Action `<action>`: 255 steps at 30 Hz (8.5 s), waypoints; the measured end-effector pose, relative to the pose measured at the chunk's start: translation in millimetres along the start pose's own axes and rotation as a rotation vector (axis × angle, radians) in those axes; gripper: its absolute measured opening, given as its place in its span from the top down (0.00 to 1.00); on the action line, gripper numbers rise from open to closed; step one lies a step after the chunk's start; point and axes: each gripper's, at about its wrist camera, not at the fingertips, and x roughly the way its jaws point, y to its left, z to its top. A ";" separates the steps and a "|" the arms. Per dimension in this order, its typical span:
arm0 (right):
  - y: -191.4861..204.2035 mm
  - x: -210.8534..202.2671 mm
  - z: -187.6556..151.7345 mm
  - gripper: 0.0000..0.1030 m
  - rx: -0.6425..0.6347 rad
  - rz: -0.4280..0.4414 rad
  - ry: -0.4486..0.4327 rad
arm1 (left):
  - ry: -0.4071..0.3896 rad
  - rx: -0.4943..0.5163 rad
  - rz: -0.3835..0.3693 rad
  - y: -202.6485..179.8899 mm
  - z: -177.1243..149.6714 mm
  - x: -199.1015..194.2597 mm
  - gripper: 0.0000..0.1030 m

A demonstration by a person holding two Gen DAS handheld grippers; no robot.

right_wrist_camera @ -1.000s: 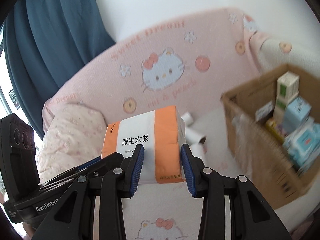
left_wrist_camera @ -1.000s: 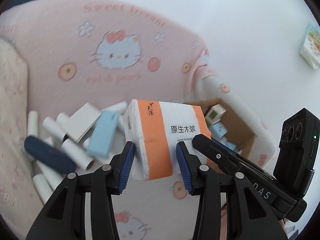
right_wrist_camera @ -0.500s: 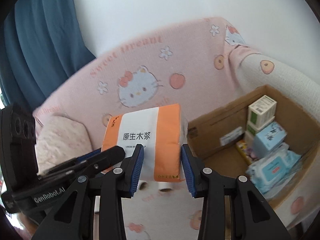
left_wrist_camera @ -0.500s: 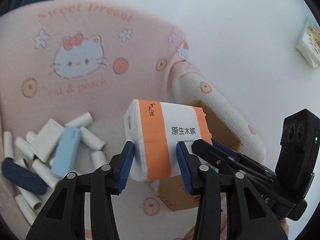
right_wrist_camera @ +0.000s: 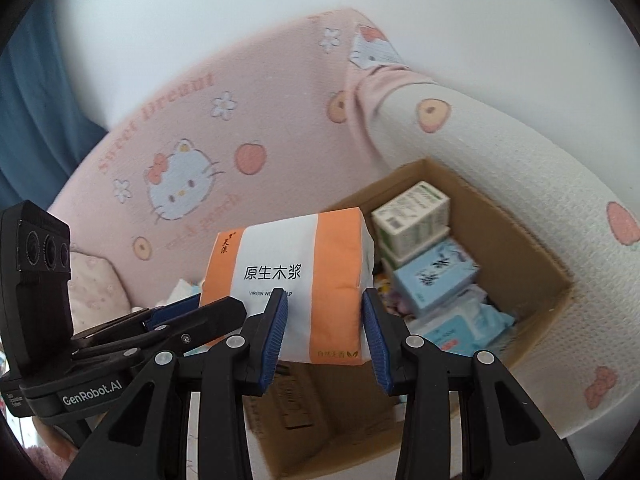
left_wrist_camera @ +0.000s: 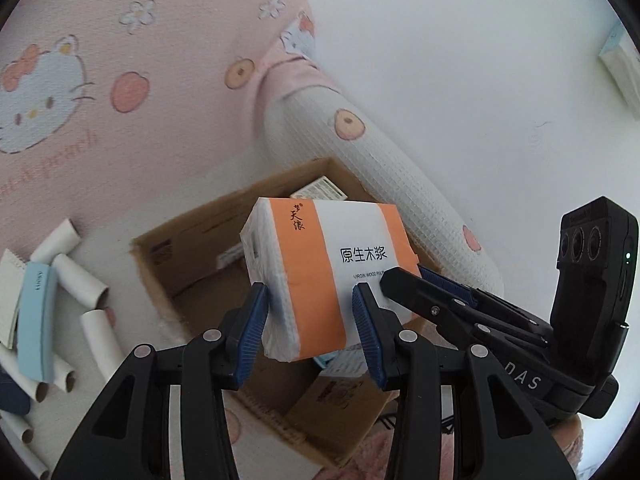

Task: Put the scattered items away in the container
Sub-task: 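Carry the orange-white tissue pack with the right gripper over the cardboard box, then lower the tissue pack into the box onto the other packs, then open the right gripper to release the tissue pack in the box, then withdraw the right tool from the box back toward the tubes, then grasp the light blue LUCKY box with the right gripper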

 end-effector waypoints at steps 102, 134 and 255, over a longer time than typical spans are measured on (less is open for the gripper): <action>-76.3 143.6 44.1 0.85 -0.165 -0.501 0.657 | 0.451 -0.365 0.013 0.7 -9.2 192.4 0.69; 101.8 -76.8 -93.8 0.81 0.028 -0.086 -0.374 | -0.340 0.034 0.231 72.0 -136.7 -143.9 0.42; 215.5 216.2 -179.4 0.74 0.129 0.508 0.325 | -0.177 -0.438 0.327 296.4 -207.7 -127.5 0.99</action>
